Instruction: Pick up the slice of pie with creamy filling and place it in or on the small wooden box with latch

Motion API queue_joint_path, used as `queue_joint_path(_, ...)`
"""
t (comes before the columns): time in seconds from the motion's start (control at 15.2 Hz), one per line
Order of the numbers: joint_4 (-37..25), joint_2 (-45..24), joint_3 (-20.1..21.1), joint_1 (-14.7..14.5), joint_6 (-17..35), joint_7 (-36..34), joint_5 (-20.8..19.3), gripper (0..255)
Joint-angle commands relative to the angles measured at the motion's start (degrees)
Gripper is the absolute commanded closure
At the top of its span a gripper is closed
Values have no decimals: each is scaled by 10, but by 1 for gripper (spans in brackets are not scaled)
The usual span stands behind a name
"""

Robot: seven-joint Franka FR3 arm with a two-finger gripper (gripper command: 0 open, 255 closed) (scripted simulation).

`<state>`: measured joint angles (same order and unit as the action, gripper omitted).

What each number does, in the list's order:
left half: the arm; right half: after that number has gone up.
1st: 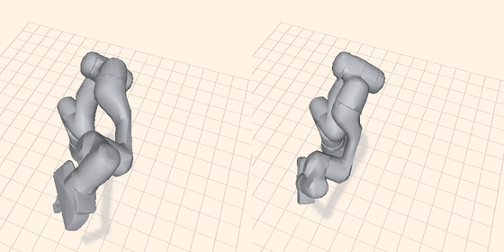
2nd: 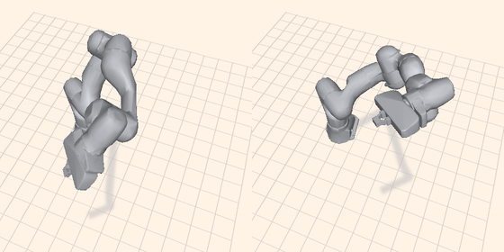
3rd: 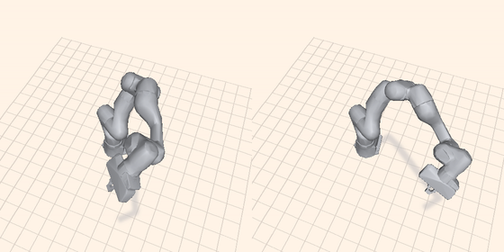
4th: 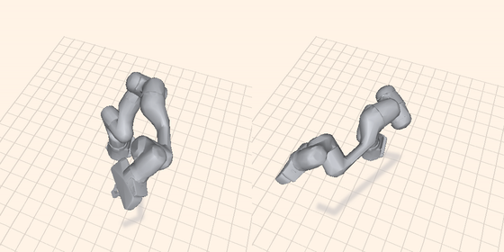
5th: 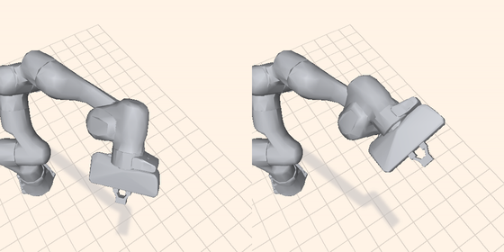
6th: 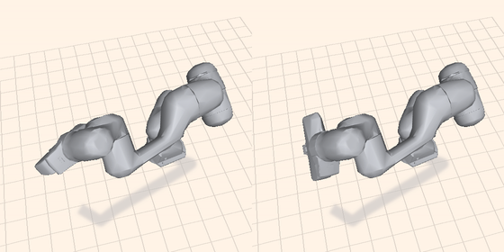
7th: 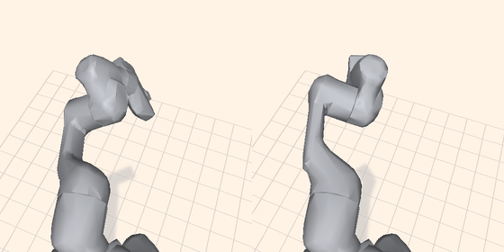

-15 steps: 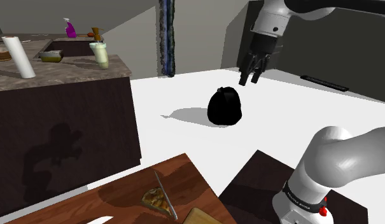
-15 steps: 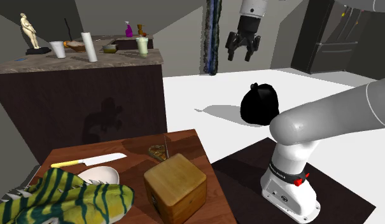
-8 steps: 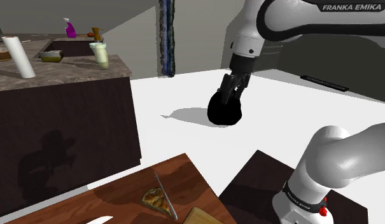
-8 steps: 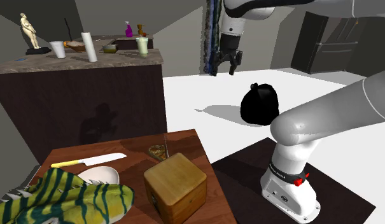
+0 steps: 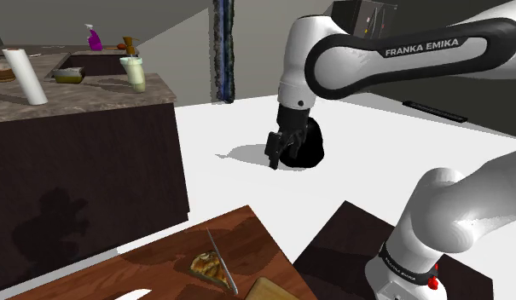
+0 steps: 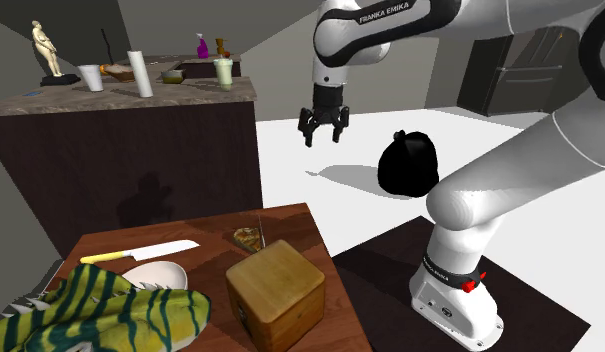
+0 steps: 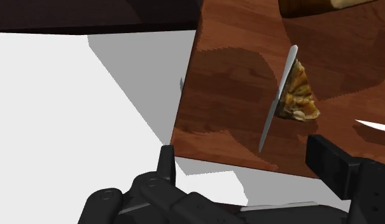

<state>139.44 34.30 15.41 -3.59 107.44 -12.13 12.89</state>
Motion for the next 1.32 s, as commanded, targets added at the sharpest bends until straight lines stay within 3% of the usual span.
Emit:
queue_joint_path(0.0,1,-32,21,-4,31,-13,3,0)
queue_joint_path(0.33,-6,-119,75,-11,101,-53,-2,0)
queue_joint_path(0.66,-30,-221,125,-13,166,-105,-31,0)
queue_joint_path(0.99,-70,-338,163,-20,220,-175,-96,0)
queue_joint_path(1.25,-114,-438,171,-42,248,-240,-167,0)
